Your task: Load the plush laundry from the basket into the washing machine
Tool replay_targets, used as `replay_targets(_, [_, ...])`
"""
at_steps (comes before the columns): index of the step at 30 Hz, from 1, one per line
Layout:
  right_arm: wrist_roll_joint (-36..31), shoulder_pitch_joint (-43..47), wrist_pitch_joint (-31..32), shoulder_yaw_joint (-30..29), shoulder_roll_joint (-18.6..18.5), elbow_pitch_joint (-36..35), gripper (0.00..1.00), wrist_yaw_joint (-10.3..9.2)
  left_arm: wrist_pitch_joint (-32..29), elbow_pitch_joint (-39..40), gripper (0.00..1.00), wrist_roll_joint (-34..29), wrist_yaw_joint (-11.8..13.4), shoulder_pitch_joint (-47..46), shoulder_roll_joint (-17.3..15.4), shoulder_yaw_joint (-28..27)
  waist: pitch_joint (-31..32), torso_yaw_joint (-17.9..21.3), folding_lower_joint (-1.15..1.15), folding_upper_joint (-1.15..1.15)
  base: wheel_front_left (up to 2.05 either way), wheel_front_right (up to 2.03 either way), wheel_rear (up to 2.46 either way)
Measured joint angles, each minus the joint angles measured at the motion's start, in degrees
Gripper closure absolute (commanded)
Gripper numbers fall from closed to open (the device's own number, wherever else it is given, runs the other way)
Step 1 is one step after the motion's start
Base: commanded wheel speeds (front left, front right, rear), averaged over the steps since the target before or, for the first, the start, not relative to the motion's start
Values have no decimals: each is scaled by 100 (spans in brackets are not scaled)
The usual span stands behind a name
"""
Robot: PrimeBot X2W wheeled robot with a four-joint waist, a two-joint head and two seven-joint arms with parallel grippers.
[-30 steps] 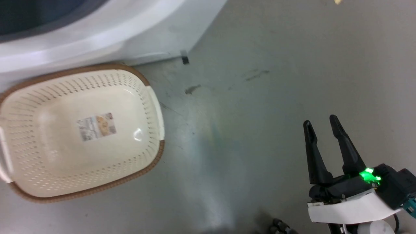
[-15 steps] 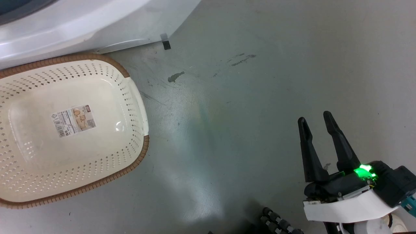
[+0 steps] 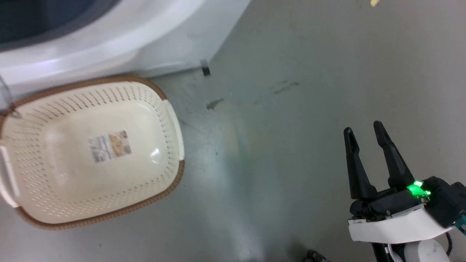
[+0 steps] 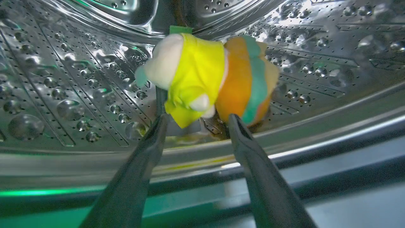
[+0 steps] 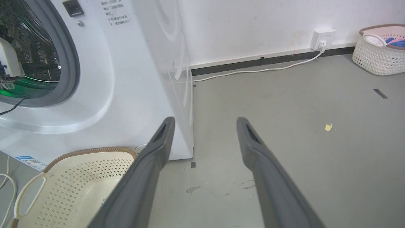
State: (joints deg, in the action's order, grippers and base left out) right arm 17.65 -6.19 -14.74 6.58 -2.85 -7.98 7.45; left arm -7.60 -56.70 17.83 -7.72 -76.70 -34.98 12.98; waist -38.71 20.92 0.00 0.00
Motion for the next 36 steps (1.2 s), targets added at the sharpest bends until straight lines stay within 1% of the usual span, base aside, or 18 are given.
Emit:
replay_targets(4, [-233, 29, 0, -137, -1, 109, 0, 0, 446, -210, 0, 227, 5, 520, 277, 60, 427, -127, 0, 0, 0, 0, 0])
replay_targets(9, [-520, 209, 0, -336, -1, 231, 0, 0, 1090, -268, 0, 563, 7, 1315, 732, 216, 1119, -320, -1, 0, 0, 0, 0])
replay_targets(14, [-749, 415, 0, -501, -1, 341, 0, 0, 1764, 3, 0, 927, 7, 2131, 1107, 474, 1861, -571, -2, 0, 0, 0, 0])
replay_targets(17, [-890, 530, 0, -557, -2, 394, 0, 0, 2007, 322, 0, 1146, 7, 2681, 1298, 626, 2295, -748, -2, 0, 0, 0, 0])
replay_targets(19, [-971, 604, 0, -598, -1, 401, 0, 0, 2131, 611, 0, 1280, 7, 3069, 1374, 650, 2576, -871, -2, 0, 0, 0, 0])
replay_targets(22, [-1017, 722, 0, -668, -2, 398, 0, 0, 2202, 1181, 0, 1318, 30, 3682, 1454, 611, 2971, -1060, -2, 0, 0, 0, 0])
replay_targets(25, [-1084, 827, 0, -690, -2, 393, 0, 0, 2228, 2072, 0, 1279, 231, 4387, 1556, 408, 3322, -1257, -2, 0, 0, 0, 0])
replay_targets(30, [-1218, 984, 0, -661, -2, 335, 0, 0, 2229, 3664, 0, 1026, 661, 5761, 1741, -4, 3749, -1602, -2, 0, 0, 0, 0])
replay_targets(33, [-1224, 1060, 0, -670, -1, 321, 0, 0, 2229, 4270, 0, 812, 822, 6514, 1814, -71, 3907, -1787, -2, 0, 0, 0, 0])
replay_targets(36, [-1245, 1138, 0, -682, -1, 315, 0, 0, 2229, 4684, 0, 695, 916, 7052, 1929, -120, 4011, -1937, -1, 0, 0, 0, 0])
